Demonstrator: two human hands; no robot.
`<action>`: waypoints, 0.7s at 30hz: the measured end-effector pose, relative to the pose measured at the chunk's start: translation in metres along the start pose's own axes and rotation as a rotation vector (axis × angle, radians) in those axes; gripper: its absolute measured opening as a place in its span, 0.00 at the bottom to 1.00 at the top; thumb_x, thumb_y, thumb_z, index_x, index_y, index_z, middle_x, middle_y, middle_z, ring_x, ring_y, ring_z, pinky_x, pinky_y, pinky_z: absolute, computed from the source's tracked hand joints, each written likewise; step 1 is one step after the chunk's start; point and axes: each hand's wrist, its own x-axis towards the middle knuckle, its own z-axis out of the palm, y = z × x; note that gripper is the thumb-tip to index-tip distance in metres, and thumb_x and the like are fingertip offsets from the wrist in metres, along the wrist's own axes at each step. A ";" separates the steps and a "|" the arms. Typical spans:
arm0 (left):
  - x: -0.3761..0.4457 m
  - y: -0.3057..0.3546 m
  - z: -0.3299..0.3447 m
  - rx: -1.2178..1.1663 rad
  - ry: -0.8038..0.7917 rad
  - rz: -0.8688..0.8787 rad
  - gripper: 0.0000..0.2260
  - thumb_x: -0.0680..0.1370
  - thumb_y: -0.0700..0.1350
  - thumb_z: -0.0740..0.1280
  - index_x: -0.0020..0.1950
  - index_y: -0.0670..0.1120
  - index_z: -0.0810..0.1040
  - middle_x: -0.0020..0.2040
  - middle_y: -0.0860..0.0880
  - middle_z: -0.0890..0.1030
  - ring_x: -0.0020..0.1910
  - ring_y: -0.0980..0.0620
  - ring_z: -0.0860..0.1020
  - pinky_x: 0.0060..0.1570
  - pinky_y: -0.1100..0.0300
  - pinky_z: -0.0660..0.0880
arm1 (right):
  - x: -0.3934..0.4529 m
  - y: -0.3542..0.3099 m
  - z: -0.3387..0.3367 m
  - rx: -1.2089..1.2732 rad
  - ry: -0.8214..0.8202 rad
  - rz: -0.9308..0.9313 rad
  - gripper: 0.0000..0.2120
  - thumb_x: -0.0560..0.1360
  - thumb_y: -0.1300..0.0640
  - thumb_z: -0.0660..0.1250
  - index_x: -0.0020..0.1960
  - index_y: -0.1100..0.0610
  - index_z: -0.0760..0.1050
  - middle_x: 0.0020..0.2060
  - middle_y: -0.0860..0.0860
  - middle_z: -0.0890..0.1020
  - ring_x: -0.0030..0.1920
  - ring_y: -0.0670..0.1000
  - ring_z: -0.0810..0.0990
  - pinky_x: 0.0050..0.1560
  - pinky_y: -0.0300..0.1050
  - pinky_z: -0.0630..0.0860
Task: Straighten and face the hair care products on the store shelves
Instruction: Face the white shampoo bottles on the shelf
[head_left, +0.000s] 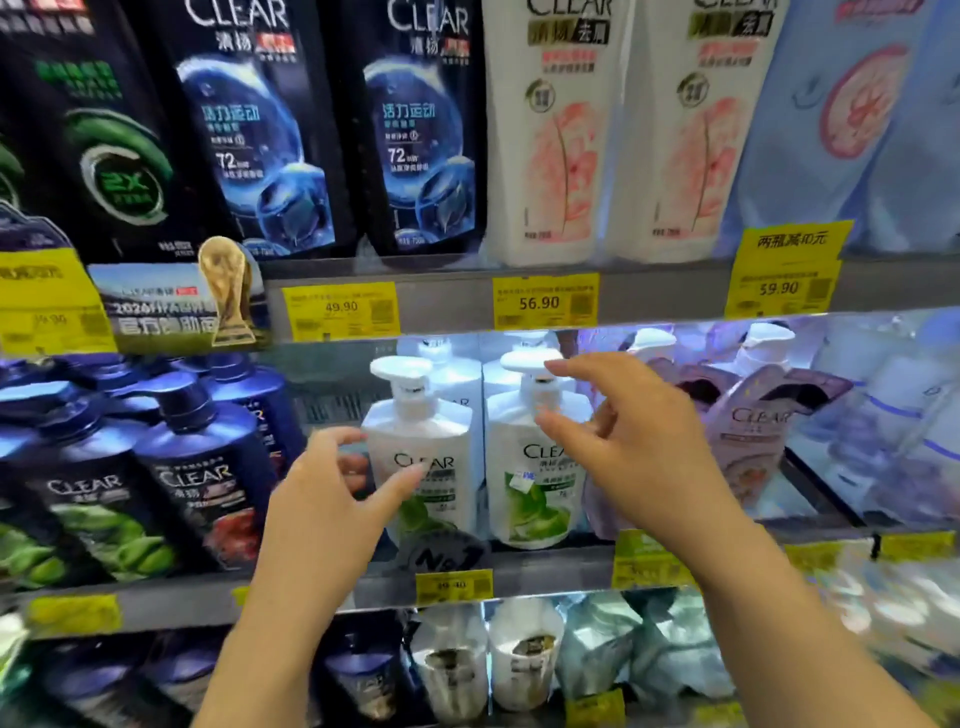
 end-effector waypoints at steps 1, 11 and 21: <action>0.001 -0.009 0.006 -0.019 -0.002 -0.016 0.35 0.62 0.70 0.72 0.63 0.56 0.70 0.52 0.57 0.80 0.49 0.58 0.79 0.45 0.62 0.74 | -0.003 0.002 0.005 -0.010 0.028 0.032 0.19 0.75 0.53 0.75 0.64 0.50 0.78 0.54 0.43 0.78 0.41 0.43 0.75 0.46 0.38 0.69; 0.019 -0.030 0.039 -0.135 -0.232 0.016 0.21 0.60 0.70 0.74 0.47 0.63 0.75 0.43 0.64 0.82 0.43 0.74 0.76 0.36 0.72 0.68 | 0.013 -0.005 0.034 -0.228 -0.218 0.336 0.41 0.79 0.39 0.64 0.82 0.53 0.47 0.70 0.58 0.75 0.68 0.61 0.74 0.54 0.51 0.71; 0.021 -0.034 0.042 -0.175 -0.268 0.006 0.28 0.56 0.77 0.69 0.47 0.63 0.77 0.40 0.68 0.82 0.42 0.72 0.79 0.36 0.74 0.70 | 0.022 -0.006 0.034 -0.279 -0.185 0.358 0.20 0.82 0.40 0.58 0.61 0.57 0.64 0.39 0.51 0.75 0.42 0.59 0.76 0.36 0.51 0.66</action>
